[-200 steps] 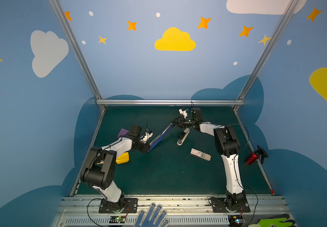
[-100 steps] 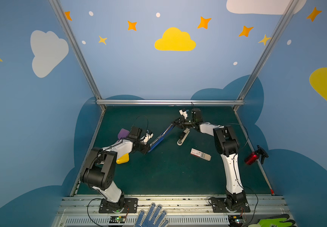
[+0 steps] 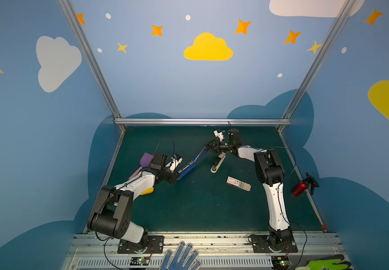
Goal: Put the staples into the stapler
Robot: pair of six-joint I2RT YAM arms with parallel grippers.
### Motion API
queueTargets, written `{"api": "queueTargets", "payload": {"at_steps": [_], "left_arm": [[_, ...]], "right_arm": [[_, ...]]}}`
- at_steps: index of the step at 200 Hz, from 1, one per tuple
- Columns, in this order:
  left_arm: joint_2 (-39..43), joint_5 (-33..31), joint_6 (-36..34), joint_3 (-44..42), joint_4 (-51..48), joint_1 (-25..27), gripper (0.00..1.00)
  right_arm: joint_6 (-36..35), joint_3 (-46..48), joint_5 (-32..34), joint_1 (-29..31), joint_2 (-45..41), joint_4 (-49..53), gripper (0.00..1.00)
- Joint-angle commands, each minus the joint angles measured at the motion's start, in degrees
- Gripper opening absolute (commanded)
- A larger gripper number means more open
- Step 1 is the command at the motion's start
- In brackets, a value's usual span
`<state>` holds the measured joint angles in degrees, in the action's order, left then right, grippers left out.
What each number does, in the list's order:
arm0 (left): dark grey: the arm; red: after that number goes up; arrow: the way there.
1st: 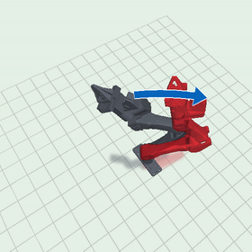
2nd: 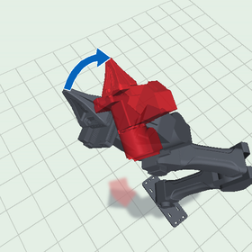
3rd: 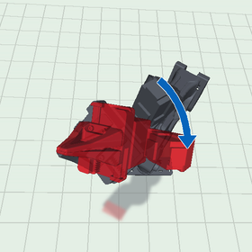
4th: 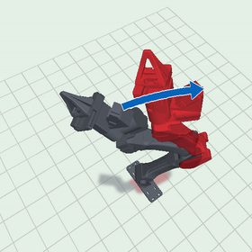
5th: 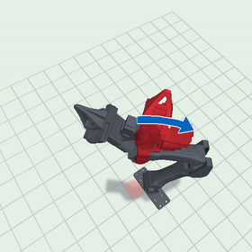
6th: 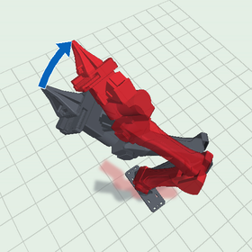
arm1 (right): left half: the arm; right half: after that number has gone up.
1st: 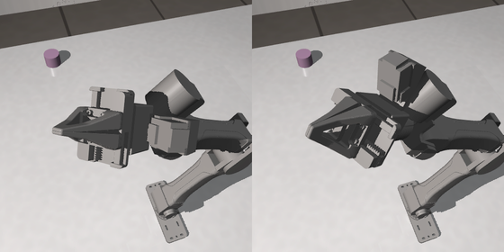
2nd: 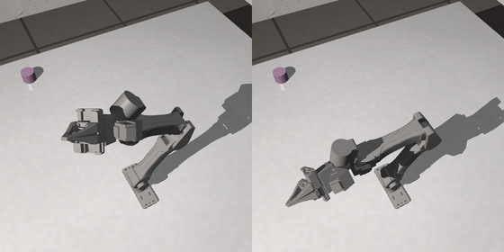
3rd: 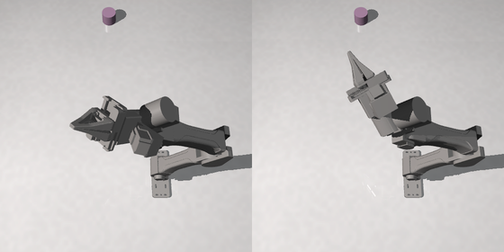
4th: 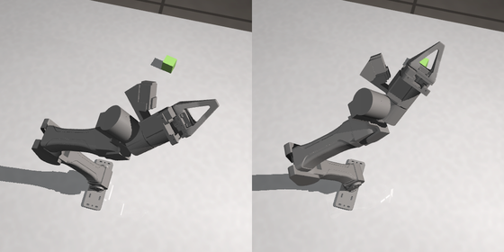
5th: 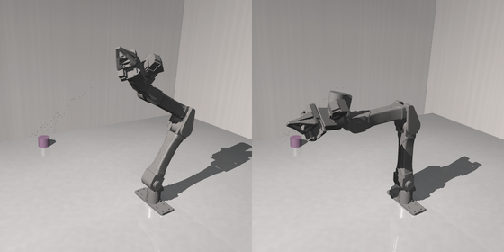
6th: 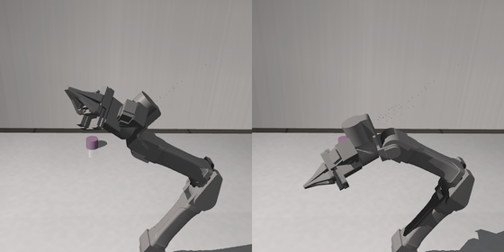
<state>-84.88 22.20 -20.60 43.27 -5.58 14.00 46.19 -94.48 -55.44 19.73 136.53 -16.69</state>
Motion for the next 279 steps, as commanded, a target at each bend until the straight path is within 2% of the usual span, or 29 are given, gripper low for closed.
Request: {"api": "queueTargets", "payload": {"at_steps": [1,61,117,216,279], "left_arm": [[1.1,0.6,2.1,0.5,2.7,0.0,0.04],[1.9,-0.3,1.4,0.3,2.6,1.1,0.04],[1.9,-0.4,1.1,0.2,2.7,1.2,0.04],[1.9,-1.0,1.0,0.3,2.6,1.6,0.04],[1.8,-2.1,0.9,0.3,2.6,2.3,0.04]], "right_arm": [[-6.3,-1.1,2.3,0.8,-2.8,6.6,0.24],[-15.8,-0.2,10.9,4.9,-9.0,16.5,0.24],[-21.2,1.7,15.7,9.8,-14.0,19.1,0.27],[-17.5,3.4,12.0,14.8,-16.6,13.4,0.35],[-20.0,2.9,15.2,19.0,-17.3,15.0,0.34]]}}
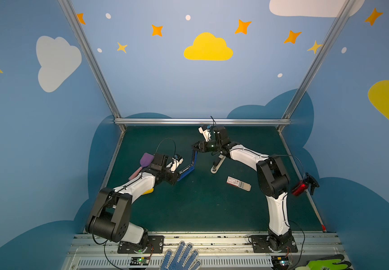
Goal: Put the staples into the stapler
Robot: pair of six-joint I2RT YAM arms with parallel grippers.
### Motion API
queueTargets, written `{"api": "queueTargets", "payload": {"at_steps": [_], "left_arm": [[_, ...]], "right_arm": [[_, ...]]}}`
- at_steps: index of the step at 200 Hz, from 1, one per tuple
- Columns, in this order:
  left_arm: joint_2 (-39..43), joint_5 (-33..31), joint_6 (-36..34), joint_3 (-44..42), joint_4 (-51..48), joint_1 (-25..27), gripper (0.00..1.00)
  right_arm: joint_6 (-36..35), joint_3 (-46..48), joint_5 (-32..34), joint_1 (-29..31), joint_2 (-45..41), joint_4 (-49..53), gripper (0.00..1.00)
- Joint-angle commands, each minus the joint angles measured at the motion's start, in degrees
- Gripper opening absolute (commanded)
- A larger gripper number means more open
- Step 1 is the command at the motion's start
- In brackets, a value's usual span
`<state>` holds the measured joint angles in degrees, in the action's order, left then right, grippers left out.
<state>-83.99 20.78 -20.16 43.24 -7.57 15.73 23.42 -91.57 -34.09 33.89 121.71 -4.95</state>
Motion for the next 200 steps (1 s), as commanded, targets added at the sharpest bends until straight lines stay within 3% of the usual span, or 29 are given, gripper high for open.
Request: {"api": "queueTargets", "payload": {"at_steps": [1,110,200], "left_arm": [[0.9,-0.6,0.5,0.3,4.6,0.5,0.04],[0.7,-0.9,0.4,0.3,4.2,0.8,0.04],[2.2,-2.5,1.3,-0.3,5.7,0.8,0.04]], "right_arm": [[2.8,0.0,-6.1,4.9,-2.4,3.4,0.34],[6.0,-0.7,-2.9,6.8,-1.4,5.3,0.46],[10.5,2.3,-5.1,5.8,-1.0,0.8,0.44]]}}
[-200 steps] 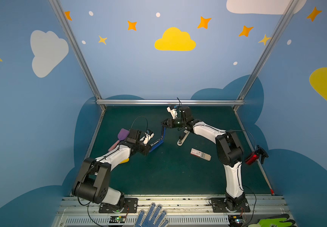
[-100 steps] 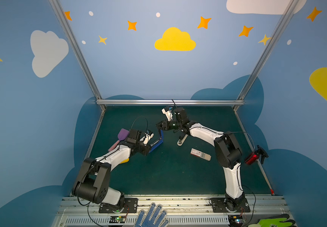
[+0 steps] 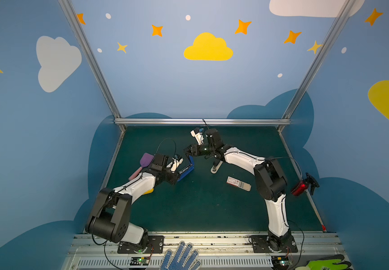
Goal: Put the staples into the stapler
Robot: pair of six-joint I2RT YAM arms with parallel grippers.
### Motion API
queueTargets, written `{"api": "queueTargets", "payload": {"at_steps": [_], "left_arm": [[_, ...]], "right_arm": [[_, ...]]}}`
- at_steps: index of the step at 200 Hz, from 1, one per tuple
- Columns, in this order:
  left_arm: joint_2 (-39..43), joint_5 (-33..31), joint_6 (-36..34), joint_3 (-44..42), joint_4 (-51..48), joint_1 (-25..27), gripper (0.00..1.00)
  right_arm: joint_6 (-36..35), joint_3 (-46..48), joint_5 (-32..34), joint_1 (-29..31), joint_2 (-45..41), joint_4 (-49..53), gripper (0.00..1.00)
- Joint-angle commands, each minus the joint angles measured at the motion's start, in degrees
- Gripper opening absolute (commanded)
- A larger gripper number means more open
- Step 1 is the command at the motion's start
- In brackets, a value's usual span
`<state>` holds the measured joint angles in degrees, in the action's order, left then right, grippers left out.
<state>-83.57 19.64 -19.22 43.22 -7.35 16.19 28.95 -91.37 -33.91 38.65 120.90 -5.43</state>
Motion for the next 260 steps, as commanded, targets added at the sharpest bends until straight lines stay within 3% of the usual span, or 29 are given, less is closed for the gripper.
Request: {"api": "queueTargets", "payload": {"at_steps": [1,107,197,260], "left_arm": [[1.8,-1.4,0.4,-0.2,5.5,0.3,0.04],[2.8,-1.5,1.6,0.8,5.5,0.4,0.04],[2.6,-1.6,1.7,1.1,5.3,0.4,0.04],[2.1,-2.4,1.8,1.3,5.3,0.4,0.04]], "right_arm": [[5.0,2.1,-5.4,1.1,-0.2,1.3,0.43],[6.6,3.2,-8.3,2.1,-0.1,-1.0,0.42],[9.9,5.1,-9.3,1.9,-0.6,-5.0,0.52],[11.5,6.0,-9.3,1.3,-0.1,-6.2,0.52]]}}
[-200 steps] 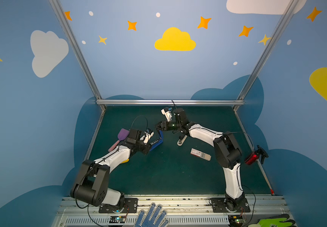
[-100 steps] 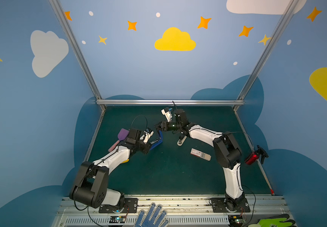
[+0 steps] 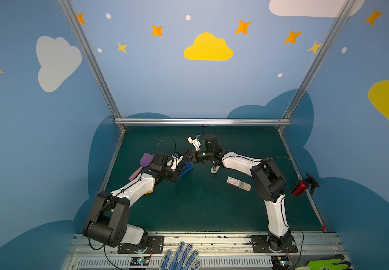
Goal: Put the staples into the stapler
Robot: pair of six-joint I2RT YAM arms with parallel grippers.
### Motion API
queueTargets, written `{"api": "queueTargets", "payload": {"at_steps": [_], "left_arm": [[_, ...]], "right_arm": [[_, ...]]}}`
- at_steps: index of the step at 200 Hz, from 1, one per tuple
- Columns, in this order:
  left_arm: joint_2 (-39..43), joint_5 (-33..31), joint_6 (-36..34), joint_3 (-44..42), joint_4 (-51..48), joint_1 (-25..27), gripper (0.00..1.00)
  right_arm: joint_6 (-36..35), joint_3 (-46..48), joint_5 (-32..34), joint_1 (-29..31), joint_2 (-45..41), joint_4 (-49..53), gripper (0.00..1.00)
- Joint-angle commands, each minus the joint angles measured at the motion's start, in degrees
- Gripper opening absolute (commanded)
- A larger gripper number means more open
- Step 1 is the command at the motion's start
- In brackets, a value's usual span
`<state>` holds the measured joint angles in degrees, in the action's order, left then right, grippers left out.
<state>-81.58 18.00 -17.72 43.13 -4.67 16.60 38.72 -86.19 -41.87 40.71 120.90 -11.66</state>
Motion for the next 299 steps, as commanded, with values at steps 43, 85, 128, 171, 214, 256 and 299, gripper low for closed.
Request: {"api": "queueTargets", "payload": {"at_steps": [43,85,128,171,214,256,299], "left_arm": [[-0.9,-5.0,1.5,1.5,3.1,0.5,0.04],[-6.7,-15.9,2.1,6.4,-3.4,5.8,0.04],[-12.8,-20.5,4.6,13.8,-11.9,8.7,0.04],[-18.7,-16.9,8.0,21.0,-17.0,9.2,0.05],[-25.9,-18.0,10.3,28.7,-24.2,11.6,0.08],[-26.5,-15.8,14.0,28.1,-23.2,12.3,0.15],[-25.0,-16.2,18.5,24.4,-20.3,13.7,0.30]], "right_arm": [[2.4,3.3,-0.1,-3.8,-1.6,0.6,0.52],[-0.7,9.0,3.2,-7.8,-8.3,5.7,0.52],[-3.4,16.3,5.3,-10.9,-16.8,6.8,0.52],[-3.6,22.3,5.7,-13.5,-22.2,6.6,0.52],[-4.6,25.8,6.7,-15.4,-27.2,8.0,0.52],[-5.3,26.8,7.0,-16.3,-29.3,10.9,0.52],[-5.8,28.7,7.4,-17.4,-31.8,11.6,0.52]]}}
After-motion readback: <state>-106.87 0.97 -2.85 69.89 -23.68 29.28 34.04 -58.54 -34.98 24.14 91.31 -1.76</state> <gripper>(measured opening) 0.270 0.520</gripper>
